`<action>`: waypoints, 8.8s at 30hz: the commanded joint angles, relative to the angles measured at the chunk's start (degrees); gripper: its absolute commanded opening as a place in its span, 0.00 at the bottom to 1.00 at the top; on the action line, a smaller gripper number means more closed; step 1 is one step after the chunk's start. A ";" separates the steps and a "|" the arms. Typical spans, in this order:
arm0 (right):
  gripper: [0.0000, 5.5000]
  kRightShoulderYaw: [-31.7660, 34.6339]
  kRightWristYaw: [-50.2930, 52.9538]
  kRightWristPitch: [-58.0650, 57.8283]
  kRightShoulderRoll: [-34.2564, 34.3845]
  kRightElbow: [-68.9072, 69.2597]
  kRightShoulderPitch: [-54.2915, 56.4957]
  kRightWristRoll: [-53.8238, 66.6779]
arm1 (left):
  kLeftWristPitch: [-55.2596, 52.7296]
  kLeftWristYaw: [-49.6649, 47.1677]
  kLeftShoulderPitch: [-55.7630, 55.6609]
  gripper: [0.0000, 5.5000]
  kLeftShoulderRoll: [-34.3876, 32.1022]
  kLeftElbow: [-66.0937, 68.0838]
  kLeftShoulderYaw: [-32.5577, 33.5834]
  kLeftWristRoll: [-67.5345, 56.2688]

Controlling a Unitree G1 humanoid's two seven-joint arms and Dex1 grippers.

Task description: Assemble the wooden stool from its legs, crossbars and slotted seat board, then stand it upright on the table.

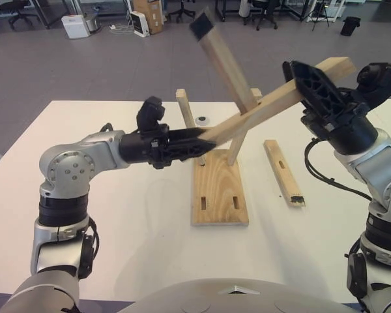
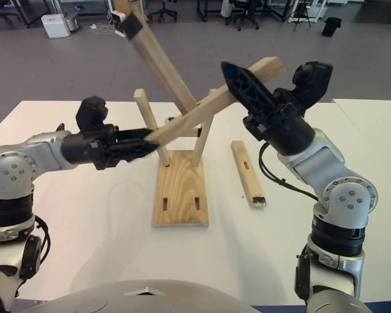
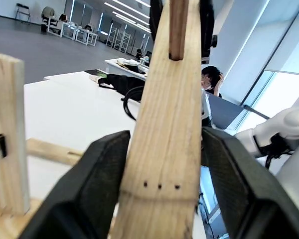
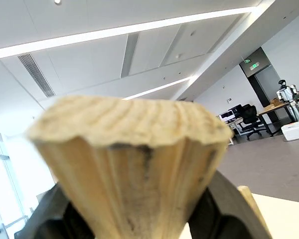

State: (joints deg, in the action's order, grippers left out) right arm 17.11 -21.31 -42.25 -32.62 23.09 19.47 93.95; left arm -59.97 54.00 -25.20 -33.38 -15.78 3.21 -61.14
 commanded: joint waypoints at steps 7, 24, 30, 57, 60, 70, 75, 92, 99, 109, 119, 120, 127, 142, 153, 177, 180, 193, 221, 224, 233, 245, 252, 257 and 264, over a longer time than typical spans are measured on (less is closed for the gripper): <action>0.38 -3.97 -20.62 2.41 -11.67 1.14 -6.33 -25.06 | 22.32 4.24 17.75 0.55 -4.23 16.26 -2.37 22.67; 0.38 -13.91 -42.14 13.99 -10.13 -1.73 -7.60 -46.91 | 35.54 -4.69 15.89 0.55 7.63 23.91 -1.82 31.85; 0.38 -13.84 -43.96 13.21 -10.42 -1.66 -8.23 -47.09 | 36.00 -4.96 15.55 0.55 8.36 24.25 -1.34 31.63; 0.37 -9.58 -47.68 10.72 -13.58 -3.45 -8.03 -46.22 | 33.97 -6.85 21.96 0.55 10.99 19.81 -0.63 30.81; 0.37 -11.06 -48.04 11.33 -12.96 -3.85 -8.00 -47.46 | 33.89 -6.81 21.79 0.55 11.09 19.99 -0.68 30.94; 0.37 -17.33 -54.07 15.78 -14.53 -10.65 -2.15 -54.82 | 34.19 -6.68 21.47 0.55 11.50 20.25 -1.49 31.39; 0.37 -20.39 -56.40 16.48 -14.43 -12.25 -3.23 -57.21 | 34.37 -7.26 22.13 0.55 12.43 19.76 -1.69 31.35; 0.37 -35.82 -57.73 17.73 -14.97 -25.51 -6.72 -67.24 | 34.16 -8.20 22.78 0.55 13.79 19.09 -3.47 31.46; 0.37 -38.99 -54.71 14.92 -14.56 -23.37 -9.76 -67.52 | 34.75 -9.48 23.70 0.55 15.57 18.24 -3.45 31.62; 0.64 -35.16 -52.75 17.18 -13.20 -24.78 -7.35 -68.68 | 36.07 -10.27 24.70 0.55 17.37 17.98 -4.19 32.49; 0.71 -20.22 -36.56 9.97 -13.02 -26.25 -9.81 -70.08 | 36.21 -11.51 28.55 0.55 18.54 15.82 -3.36 32.10; 0.71 -18.33 -33.11 8.90 -11.80 -26.14 -9.92 -70.41 | 36.31 -11.85 29.03 0.55 18.78 15.48 -3.20 32.06; 0.71 -9.92 -9.78 0.65 -2.16 -18.78 -13.87 -72.86 | 36.36 -13.22 30.39 0.55 20.06 13.99 -3.13 32.20; 0.49 -12.05 -3.13 -2.04 4.36 -14.63 -25.58 -74.86 | 36.63 -13.71 30.89 0.55 19.69 13.23 -2.22 32.52; 0.38 -4.56 -1.06 7.13 8.26 -18.78 -22.00 -72.22 | 42.85 -9.30 26.38 0.55 12.33 19.82 0.60 36.07; 0.38 -5.45 -32.18 -14.56 3.28 -17.97 14.83 -28.86 | 18.25 -1.82 -20.16 0.75 14.67 16.18 9.68 2.56; 0.38 -6.42 -33.52 -15.76 2.74 -17.91 15.18 -28.33 | 13.07 -3.53 -20.48 0.75 14.67 14.35 10.85 -4.02; 0.38 -9.81 -38.96 -18.43 0.51 -16.27 13.95 -29.41 | 15.27 -4.33 -19.44 0.68 14.49 18.92 11.44 -1.27; 0.50 1.28 -27.00 -5.93 5.89 -21.63 16.51 -37.28 | 16.76 -2.37 -19.05 0.38 9.36 19.00 13.90 0.14; 0.61 8.56 -19.88 -2.74 6.18 -18.34 16.16 -34.60 | 17.25 -2.59 -22.00 0.37 7.80 21.02 16.47 -1.20; 0.69 -10.11 -34.91 19.03 -17.73 -10.29 -28.73 -70.59 | 18.03 -2.82 -21.03 0.37 0.95 23.11 24.06 -1.18; 0.69 -27.20 -29.43 29.13 -9.20 -2.87 -39.92 -85.25 | 20.71 0.94 -16.70 0.37 -1.25 25.07 21.98 4.76; 0.69 -31.89 -18.19 29.67 -0.10 -8.20 -34.39 -92.69 | 25.15 1.89 -14.06 0.37 -1.95 24.40 16.72 12.36; 0.69 -29.47 -16.31 30.04 0.01 -10.29 -34.57 -92.29 | 27.38 9.87 -10.07 0.37 -5.89 25.90 15.89 15.20; 0.69 -26.97 -16.12 32.39 -0.20 -13.76 -34.52 -91.80 | 31.89 26.29 -8.13 0.37 -9.24 28.31 8.82 19.85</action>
State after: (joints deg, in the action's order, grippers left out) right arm -10.59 -38.17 -8.82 -31.97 11.69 -13.98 3.25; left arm -30.03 77.68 -33.73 -41.77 11.74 14.19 -43.47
